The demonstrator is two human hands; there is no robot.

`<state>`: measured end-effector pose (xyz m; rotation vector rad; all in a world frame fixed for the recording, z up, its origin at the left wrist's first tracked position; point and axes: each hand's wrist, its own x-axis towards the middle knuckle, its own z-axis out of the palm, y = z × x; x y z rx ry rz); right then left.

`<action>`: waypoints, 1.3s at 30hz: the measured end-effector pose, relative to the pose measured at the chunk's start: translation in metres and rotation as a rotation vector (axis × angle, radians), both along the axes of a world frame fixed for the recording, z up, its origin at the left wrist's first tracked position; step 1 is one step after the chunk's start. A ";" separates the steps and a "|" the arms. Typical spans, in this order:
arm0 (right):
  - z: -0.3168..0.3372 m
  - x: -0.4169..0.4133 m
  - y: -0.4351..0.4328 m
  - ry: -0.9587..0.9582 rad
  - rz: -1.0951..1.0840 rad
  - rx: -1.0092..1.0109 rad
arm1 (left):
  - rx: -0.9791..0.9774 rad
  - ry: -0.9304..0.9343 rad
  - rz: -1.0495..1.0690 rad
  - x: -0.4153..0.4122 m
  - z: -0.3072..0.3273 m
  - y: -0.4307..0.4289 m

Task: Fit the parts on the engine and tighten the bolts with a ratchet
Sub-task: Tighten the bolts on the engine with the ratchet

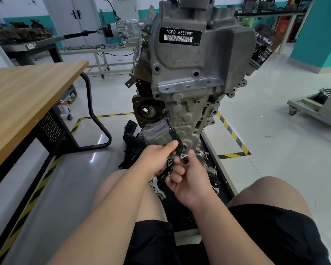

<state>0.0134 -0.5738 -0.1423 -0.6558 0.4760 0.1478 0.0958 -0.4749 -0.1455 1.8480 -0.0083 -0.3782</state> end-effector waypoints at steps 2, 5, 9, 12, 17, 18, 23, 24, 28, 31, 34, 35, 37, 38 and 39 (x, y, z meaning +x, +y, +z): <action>0.000 0.000 -0.004 0.026 0.069 0.355 | 0.004 0.009 -0.045 -0.002 0.001 -0.002; -0.003 -0.004 -0.004 -0.026 0.189 0.634 | 0.023 0.021 -0.069 -0.002 0.002 -0.004; 0.002 -0.005 0.001 -0.089 0.259 0.683 | -0.011 0.043 -0.075 -0.004 0.005 -0.004; 0.002 -0.001 0.004 -0.012 0.223 0.427 | -0.032 0.036 -0.053 -0.004 0.005 -0.002; -0.003 0.001 0.002 -0.024 0.119 -0.757 | -0.008 0.017 -0.006 -0.002 0.002 -0.002; -0.004 0.000 -0.001 -0.051 0.128 -1.059 | 0.000 0.012 -0.005 -0.002 0.002 -0.002; -0.003 0.006 -0.013 -0.067 0.156 -1.833 | 0.014 0.026 0.006 -0.002 0.001 -0.002; -0.003 0.007 -0.015 -0.081 0.144 -1.807 | 0.019 0.030 0.004 -0.002 0.001 -0.002; 0.002 0.004 -0.014 -0.170 0.117 -1.159 | 0.006 0.047 -0.009 -0.005 0.008 -0.004; 0.007 -0.001 -0.003 -0.048 0.177 -0.175 | 0.002 0.066 -0.039 -0.006 0.009 -0.005; 0.008 -0.002 0.000 0.002 0.255 0.169 | -0.007 0.083 -0.020 -0.005 0.008 -0.004; 0.008 -0.002 0.000 0.005 0.262 0.194 | -0.013 0.090 -0.017 -0.005 0.007 -0.004; 0.009 -0.003 0.001 0.006 0.256 0.235 | -0.033 0.100 -0.017 -0.004 0.007 -0.003; 0.008 -0.002 0.002 0.007 0.253 0.241 | -0.042 0.103 -0.017 -0.003 0.007 -0.003; 0.007 -0.002 0.003 0.013 0.247 0.220 | -0.046 0.103 -0.017 -0.003 0.007 -0.003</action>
